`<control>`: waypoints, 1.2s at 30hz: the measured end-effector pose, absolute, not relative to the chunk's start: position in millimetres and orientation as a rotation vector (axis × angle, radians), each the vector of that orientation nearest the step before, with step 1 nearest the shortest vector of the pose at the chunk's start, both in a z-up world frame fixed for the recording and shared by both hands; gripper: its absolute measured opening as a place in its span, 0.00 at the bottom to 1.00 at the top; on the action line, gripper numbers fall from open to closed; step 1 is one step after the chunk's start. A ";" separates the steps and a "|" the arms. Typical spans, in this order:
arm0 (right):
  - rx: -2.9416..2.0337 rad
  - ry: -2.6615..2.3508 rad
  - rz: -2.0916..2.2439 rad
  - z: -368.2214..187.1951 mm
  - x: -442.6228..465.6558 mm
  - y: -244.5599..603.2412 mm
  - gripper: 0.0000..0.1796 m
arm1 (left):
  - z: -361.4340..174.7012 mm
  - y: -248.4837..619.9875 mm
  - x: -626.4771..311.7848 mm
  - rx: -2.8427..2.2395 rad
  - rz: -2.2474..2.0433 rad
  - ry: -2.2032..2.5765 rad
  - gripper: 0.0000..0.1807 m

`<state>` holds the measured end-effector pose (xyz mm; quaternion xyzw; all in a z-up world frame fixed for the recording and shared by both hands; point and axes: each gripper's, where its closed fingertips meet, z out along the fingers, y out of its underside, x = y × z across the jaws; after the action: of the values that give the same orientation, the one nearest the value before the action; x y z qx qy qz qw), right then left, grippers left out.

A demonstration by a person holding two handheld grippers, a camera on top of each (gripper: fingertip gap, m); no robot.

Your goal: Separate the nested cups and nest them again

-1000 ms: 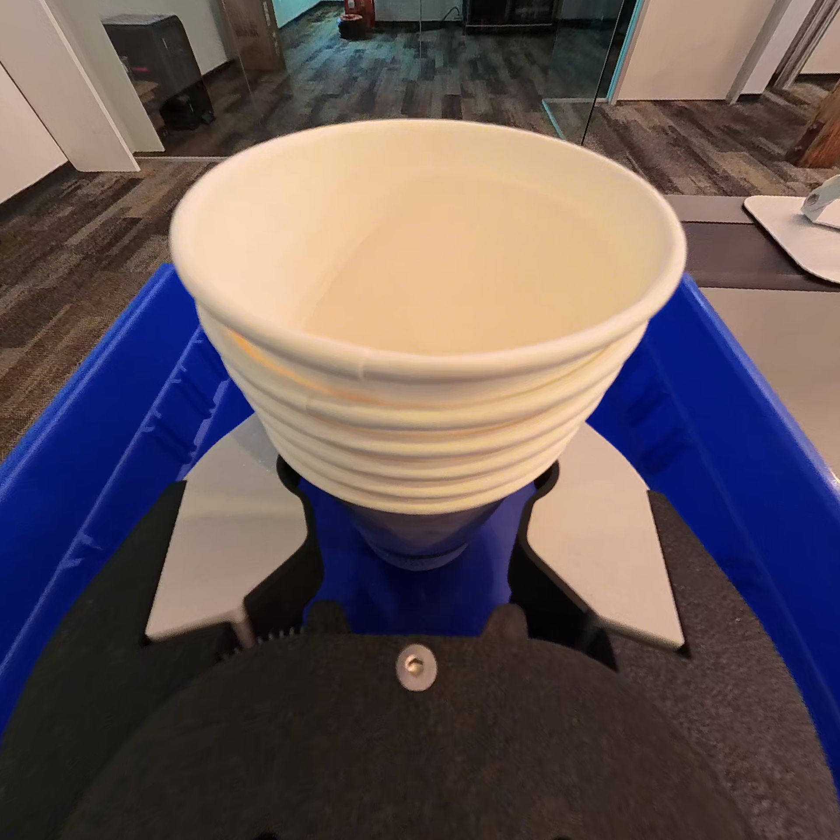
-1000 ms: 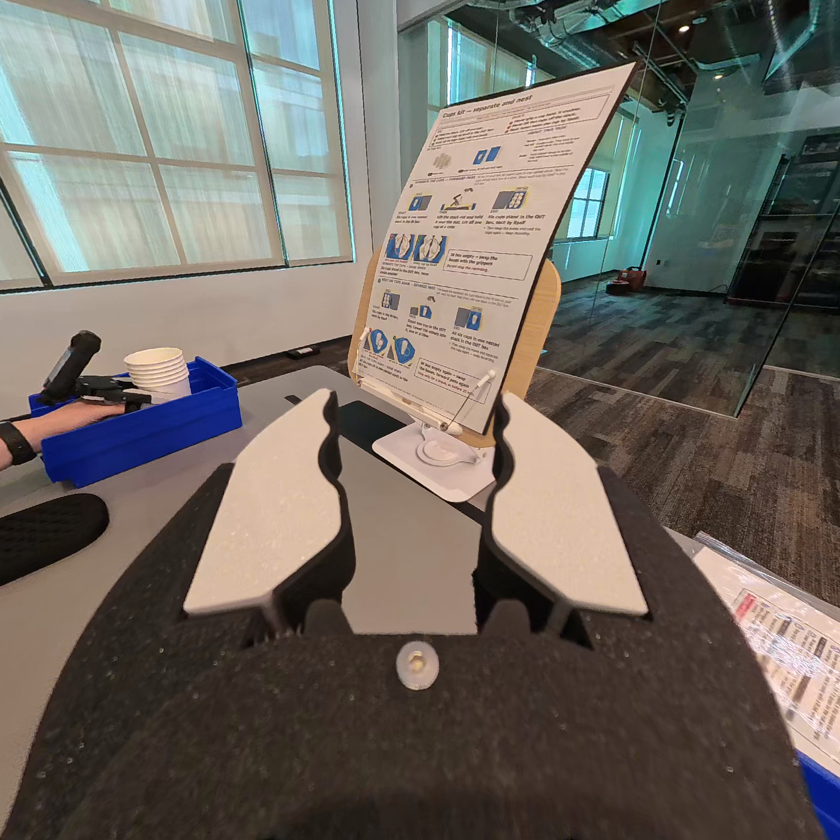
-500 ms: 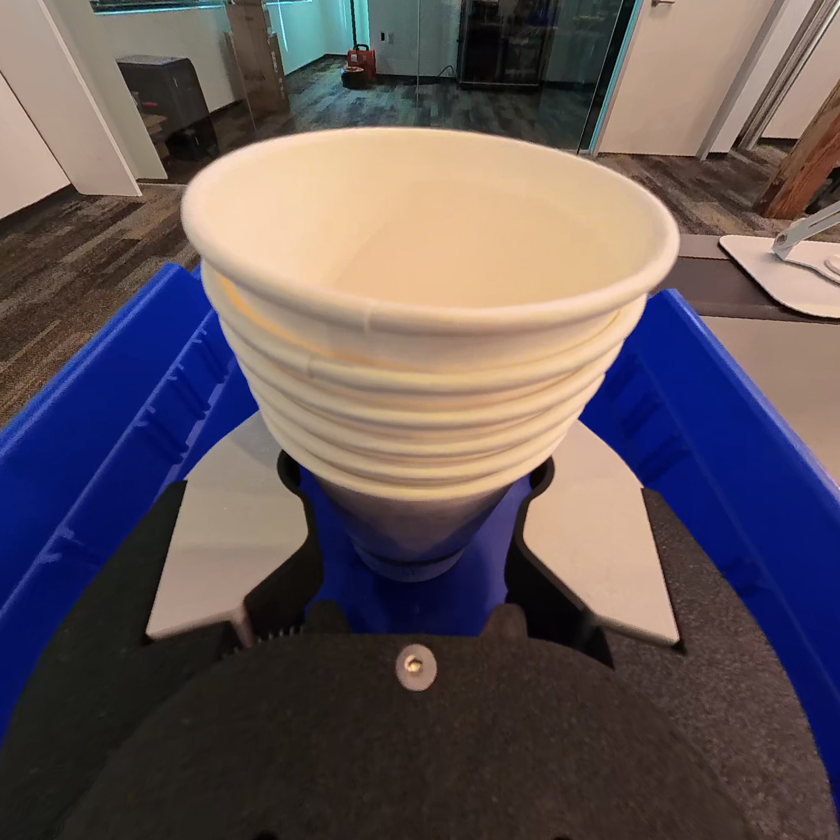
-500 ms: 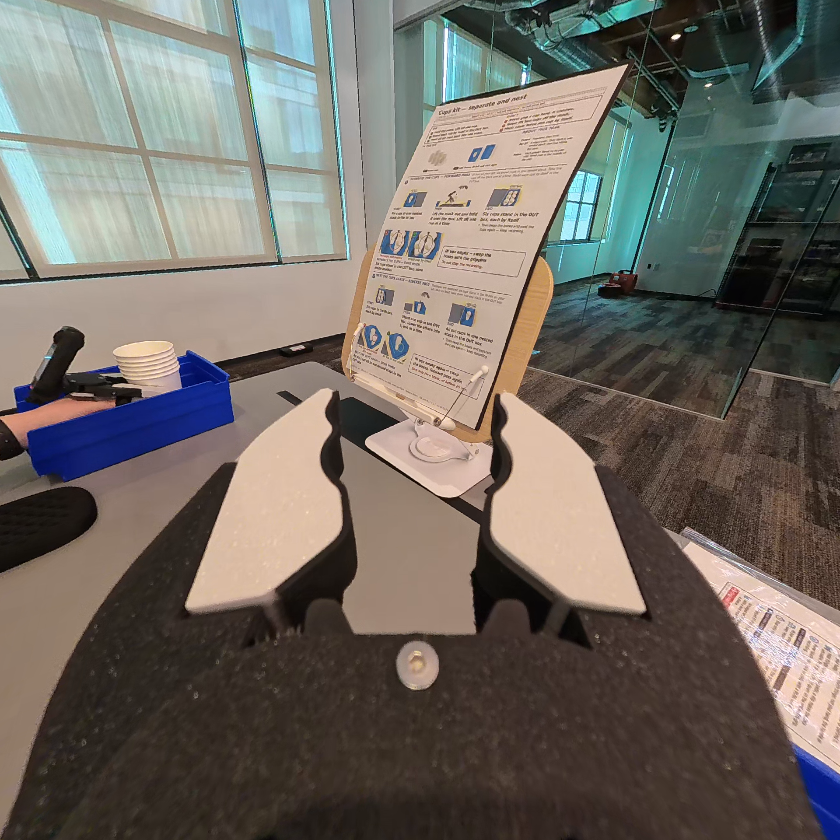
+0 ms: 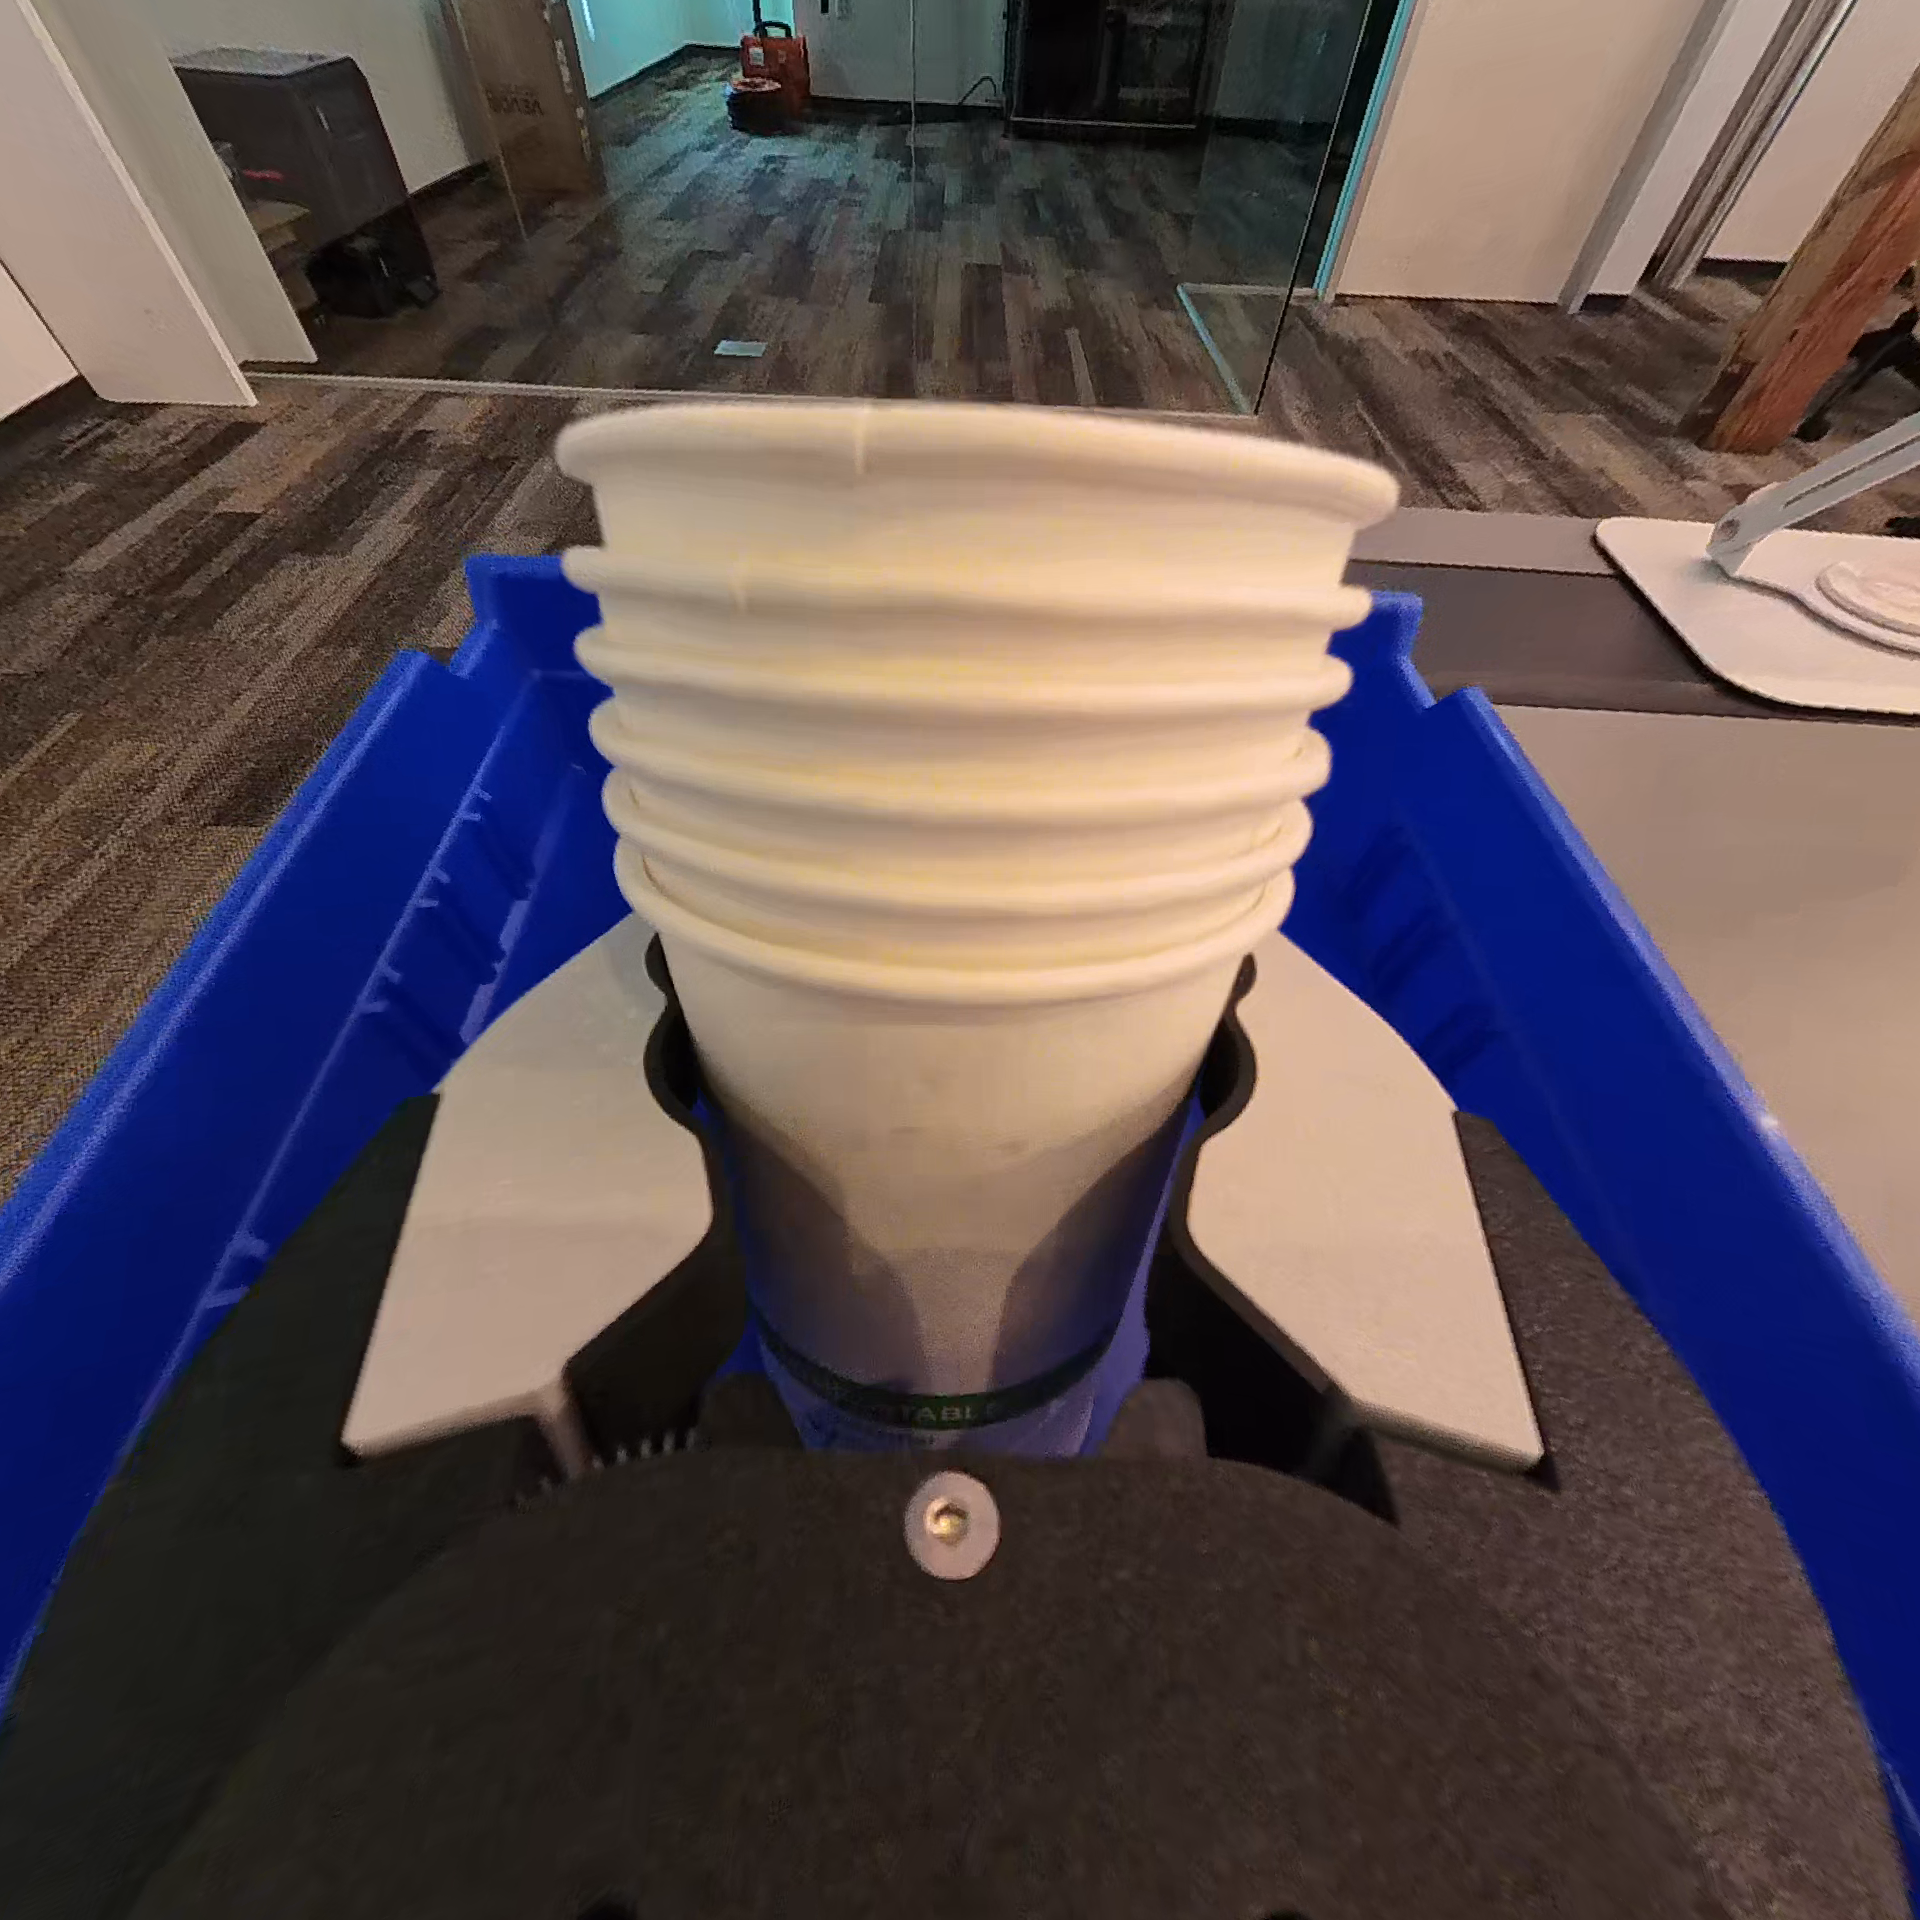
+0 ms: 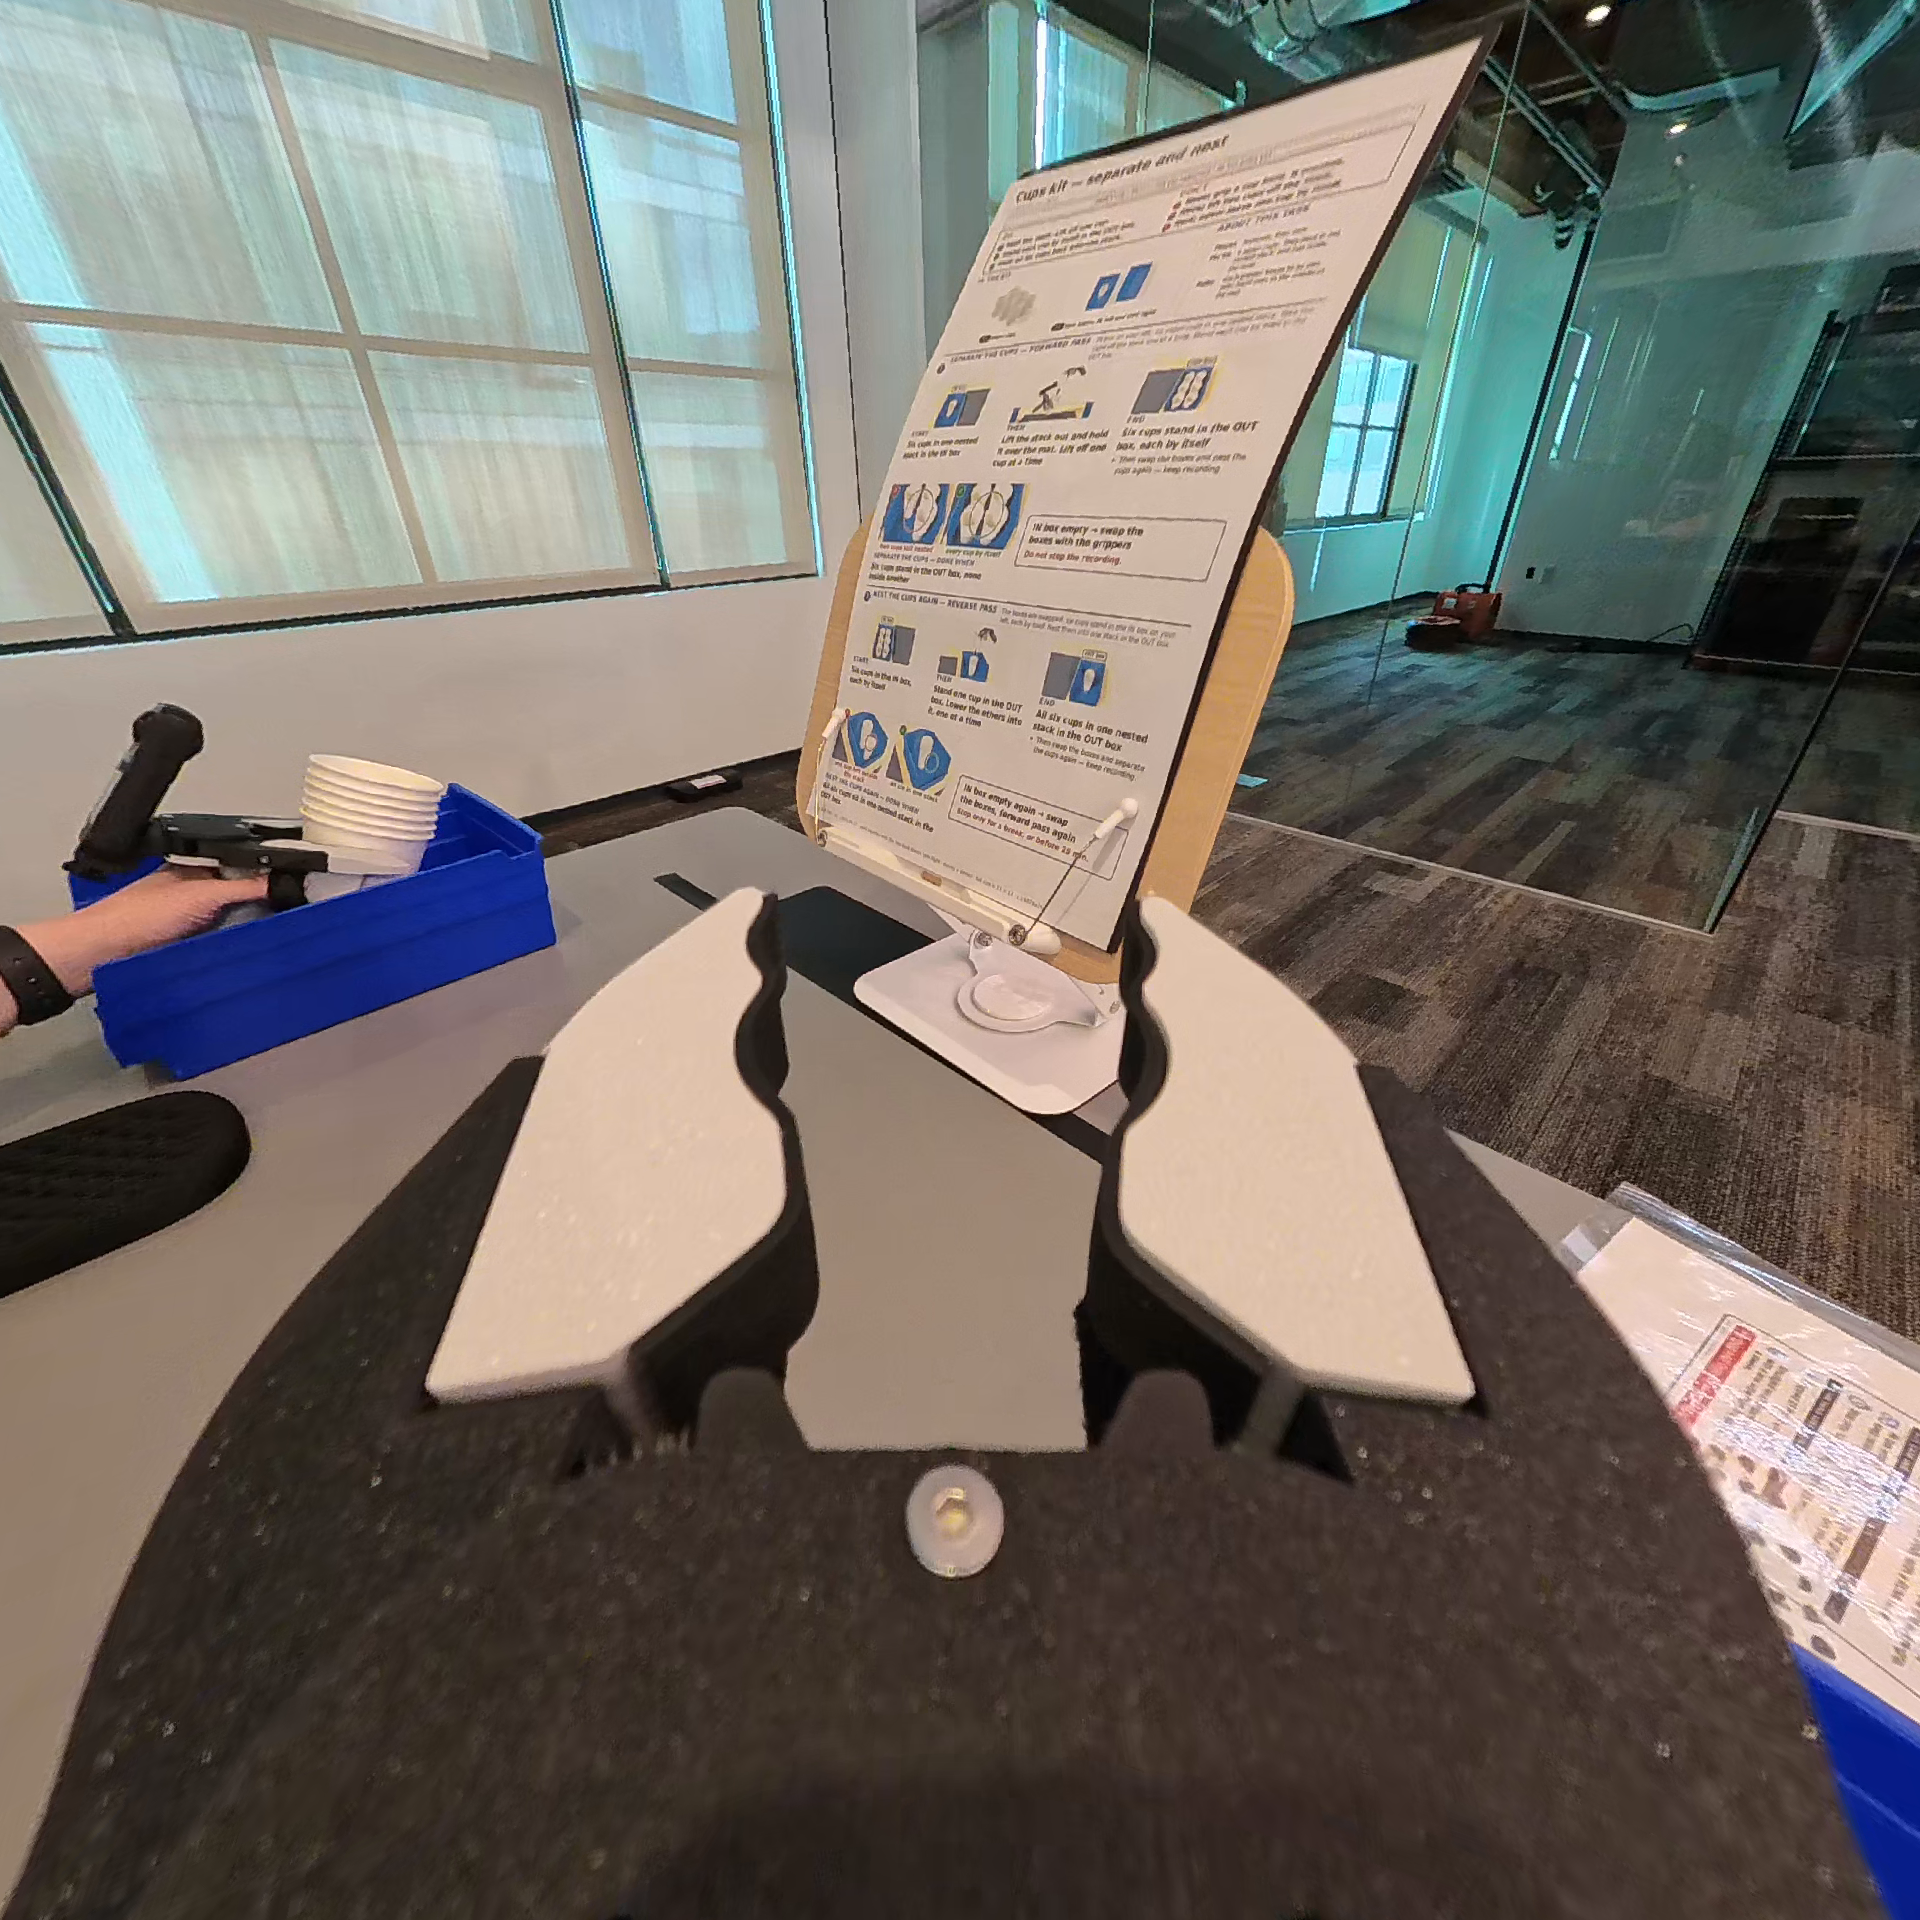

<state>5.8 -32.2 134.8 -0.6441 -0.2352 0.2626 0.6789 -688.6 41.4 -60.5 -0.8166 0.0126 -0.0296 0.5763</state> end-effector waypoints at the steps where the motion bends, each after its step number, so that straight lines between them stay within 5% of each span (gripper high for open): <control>1: -1.452 -0.530 0.591 132.8 5.8 -31.4 0.34 | -60.2 40.3 -687.7 -1.918 -0.065 0.040 0.54; 18: -1.502 -0.534 0.648 110.9 3.0 -21.2 0.33 | -43.9 33.5 -669.0 -1.873 -0.031 0.197 0.54; 36: -1.604 -0.835 0.610 64.8 -77.7 -15.4 0.33 | 84.3 -4.5 -579.1 -1.520 -0.013 0.527 0.54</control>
<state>-77.7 -15.4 64.8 -0.6857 -0.3568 0.2607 0.5784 -579.1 -4.5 84.3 -0.6808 0.2361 -0.0058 0.6934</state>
